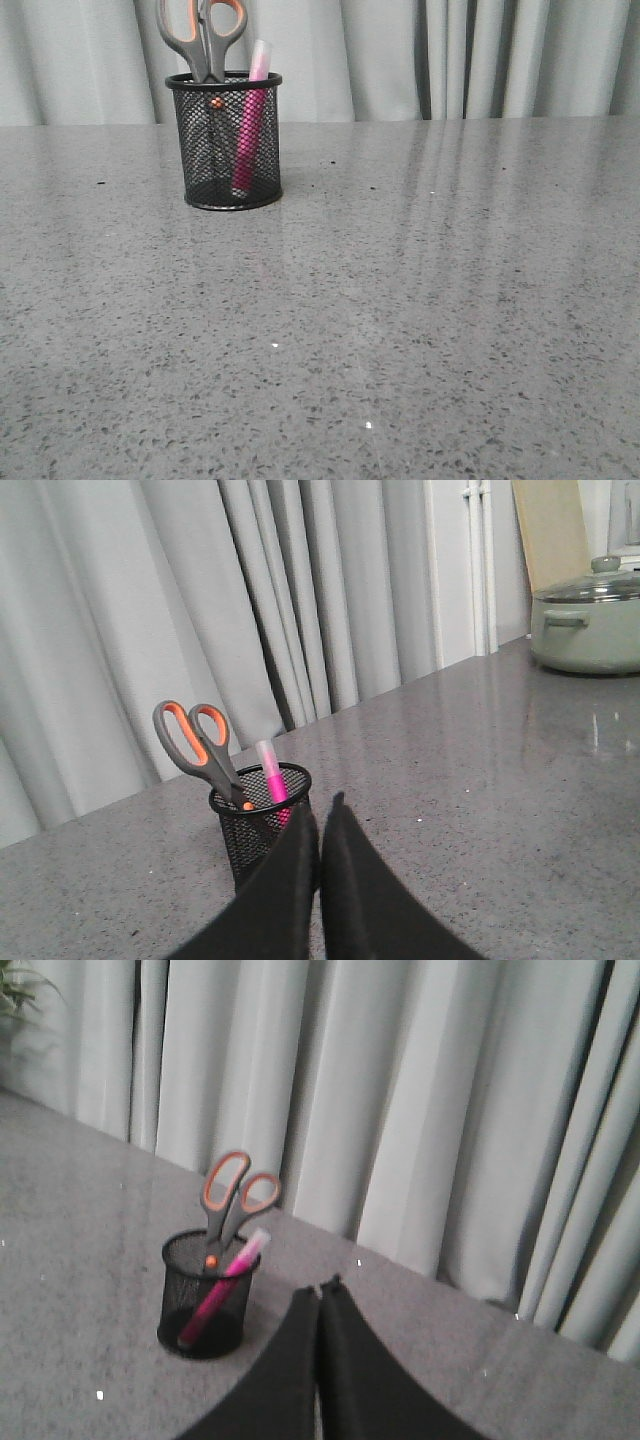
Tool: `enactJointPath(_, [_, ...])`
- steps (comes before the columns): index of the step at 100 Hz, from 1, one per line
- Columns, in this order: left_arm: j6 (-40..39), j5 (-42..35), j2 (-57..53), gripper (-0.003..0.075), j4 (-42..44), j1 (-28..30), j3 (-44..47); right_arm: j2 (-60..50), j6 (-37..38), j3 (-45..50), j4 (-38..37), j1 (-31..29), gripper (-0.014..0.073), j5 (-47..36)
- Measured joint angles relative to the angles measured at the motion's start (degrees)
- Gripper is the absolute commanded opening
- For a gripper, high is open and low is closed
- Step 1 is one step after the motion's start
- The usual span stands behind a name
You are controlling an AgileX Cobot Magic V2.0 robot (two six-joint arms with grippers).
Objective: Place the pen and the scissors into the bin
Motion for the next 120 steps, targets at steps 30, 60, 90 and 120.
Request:
enactJointPath(30, [-1.1,0.4,-0.6,-0.0019,1.8,0.0,0.0,-20.3,-0.1,16.9,-0.1,0.0,-0.0069,1.3])
enactJointPath(60, [-1.1,0.5,-0.6,-0.0019,1.8,0.0,0.0,-23.6,-0.1,18.2,-0.2,0.0,-0.0069,1.3])
enactJointPath(90, [-1.1,0.5,-0.6,-0.0019,1.8,0.0,0.0,-23.6,-0.1,18.2,-0.2,0.0,-0.0069,1.3])
enactJointPath(120, [-3.4,-0.7,-3.2,-0.0019,13.9,1.5,1.2,-23.6,-0.1,18.2,-0.2,0.0,-0.0069,1.3])
